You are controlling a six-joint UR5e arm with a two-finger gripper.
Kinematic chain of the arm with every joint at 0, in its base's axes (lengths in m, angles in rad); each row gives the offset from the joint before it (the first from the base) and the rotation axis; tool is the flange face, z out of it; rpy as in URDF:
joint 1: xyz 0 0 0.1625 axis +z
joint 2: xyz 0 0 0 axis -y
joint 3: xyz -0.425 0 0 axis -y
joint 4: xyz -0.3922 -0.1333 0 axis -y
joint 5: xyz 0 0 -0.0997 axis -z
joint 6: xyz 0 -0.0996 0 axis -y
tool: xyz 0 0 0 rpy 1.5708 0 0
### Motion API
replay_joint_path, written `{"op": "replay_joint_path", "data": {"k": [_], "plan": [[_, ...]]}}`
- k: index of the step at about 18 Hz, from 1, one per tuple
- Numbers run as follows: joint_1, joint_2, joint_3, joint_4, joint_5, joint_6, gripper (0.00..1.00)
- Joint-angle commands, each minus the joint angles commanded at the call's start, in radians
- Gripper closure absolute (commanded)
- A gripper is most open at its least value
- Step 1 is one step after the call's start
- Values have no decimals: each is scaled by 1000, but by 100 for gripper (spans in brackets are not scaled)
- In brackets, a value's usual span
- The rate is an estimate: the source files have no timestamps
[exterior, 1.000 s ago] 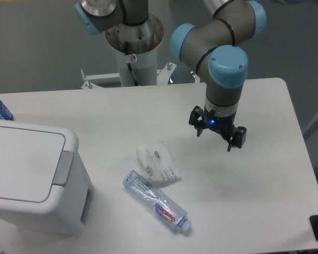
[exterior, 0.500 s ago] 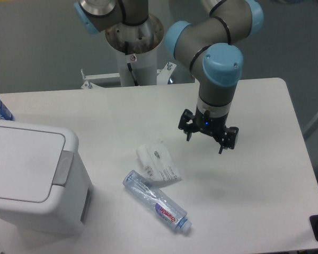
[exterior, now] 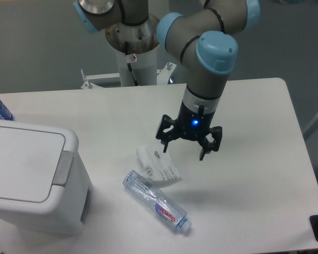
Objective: Open the trash can
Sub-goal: 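Move the open gripper toward the white trash bin's lid edge, then hook the gripper finger under the lid edge and lift it open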
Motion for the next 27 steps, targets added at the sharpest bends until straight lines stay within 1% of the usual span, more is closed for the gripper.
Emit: {"op": "replay_joint_path", "data": {"k": [5,11,16,21,27], "plan": [[-55,0,43,0,-11,-126,0],[-141,-11,126,0,-31,-261,0],[-164,-15,135,11,-46,-276,0],[-201,-64,164,20,-46,-281,0],[-212,-64,160,21,-46,-284,0]]}}
